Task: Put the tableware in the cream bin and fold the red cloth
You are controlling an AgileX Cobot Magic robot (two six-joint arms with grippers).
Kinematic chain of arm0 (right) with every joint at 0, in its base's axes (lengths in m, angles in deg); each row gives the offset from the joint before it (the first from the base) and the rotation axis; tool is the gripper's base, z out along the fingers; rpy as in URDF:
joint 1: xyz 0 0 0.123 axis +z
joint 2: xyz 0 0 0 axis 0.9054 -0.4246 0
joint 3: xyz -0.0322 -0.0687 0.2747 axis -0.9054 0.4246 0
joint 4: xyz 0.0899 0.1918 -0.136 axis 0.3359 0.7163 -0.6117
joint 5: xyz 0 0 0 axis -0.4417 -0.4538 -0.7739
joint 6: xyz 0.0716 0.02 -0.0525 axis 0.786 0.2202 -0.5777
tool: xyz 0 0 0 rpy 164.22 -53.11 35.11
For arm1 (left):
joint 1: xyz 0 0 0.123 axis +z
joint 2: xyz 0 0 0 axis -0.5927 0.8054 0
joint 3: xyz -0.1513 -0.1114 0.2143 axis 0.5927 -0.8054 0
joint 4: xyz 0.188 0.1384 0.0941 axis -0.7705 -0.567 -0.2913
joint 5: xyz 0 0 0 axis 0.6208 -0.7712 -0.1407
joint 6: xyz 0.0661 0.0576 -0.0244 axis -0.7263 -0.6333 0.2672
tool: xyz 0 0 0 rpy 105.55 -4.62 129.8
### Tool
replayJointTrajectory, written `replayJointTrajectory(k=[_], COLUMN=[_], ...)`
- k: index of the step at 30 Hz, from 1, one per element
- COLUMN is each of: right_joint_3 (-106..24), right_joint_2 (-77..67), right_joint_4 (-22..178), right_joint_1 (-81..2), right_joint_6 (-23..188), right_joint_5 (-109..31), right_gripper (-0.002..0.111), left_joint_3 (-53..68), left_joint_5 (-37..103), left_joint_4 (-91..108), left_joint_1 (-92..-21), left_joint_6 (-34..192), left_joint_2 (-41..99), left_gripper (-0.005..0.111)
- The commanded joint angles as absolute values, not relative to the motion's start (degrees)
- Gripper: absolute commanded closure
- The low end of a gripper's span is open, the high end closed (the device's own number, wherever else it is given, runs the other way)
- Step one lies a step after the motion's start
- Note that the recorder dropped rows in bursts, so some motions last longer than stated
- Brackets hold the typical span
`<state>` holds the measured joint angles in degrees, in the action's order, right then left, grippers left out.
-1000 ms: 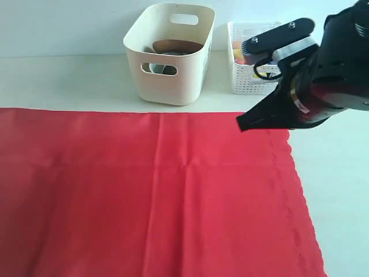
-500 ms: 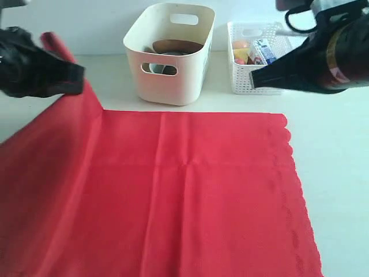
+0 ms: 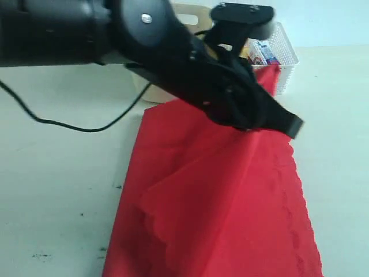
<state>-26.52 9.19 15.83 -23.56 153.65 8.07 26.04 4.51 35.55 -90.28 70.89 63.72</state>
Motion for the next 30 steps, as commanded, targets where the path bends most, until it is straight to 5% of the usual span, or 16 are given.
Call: replayJointTrajectory(k=[1,9,11,14,18,30], right_joint_3=[-26.8,-26.8,-26.8,-26.8,-26.6,-26.6], right_joint_2=[9.3,9.3,9.3,9.3,9.2,9.1], right_joint_4=[16.1,17.6,17.9,18.1,20.1,20.4], right_joint_1=[-23.7,-23.7,-23.7,-23.7,-23.7,-23.7], right_joint_6=[153.6,153.4,152.3,151.5,151.5,151.5], right_joint_5=[13.1,13.9,14.0,14.9,14.9,14.7], right_gripper=[0.108,0.108,0.108,0.108,0.108,0.108], left_joint_3=[35.8,40.4,40.5,40.5,36.2,17.0], left_joint_5=[3.3,1.6,0.3,-7.3,-15.9,-6.1], left_joint_4=[35.8,34.2,32.7,27.5,25.0,29.3], left_joint_1=[-92.8,-92.8,-92.1,-89.5,-84.0,-87.3], left_joint_6=[75.1,74.8,74.8,74.8,74.7,72.4], left_joint_2=[72.0,75.4,74.9,74.1,74.3,74.3], left_gripper=[0.097,0.028,0.023,0.037,0.103,0.106])
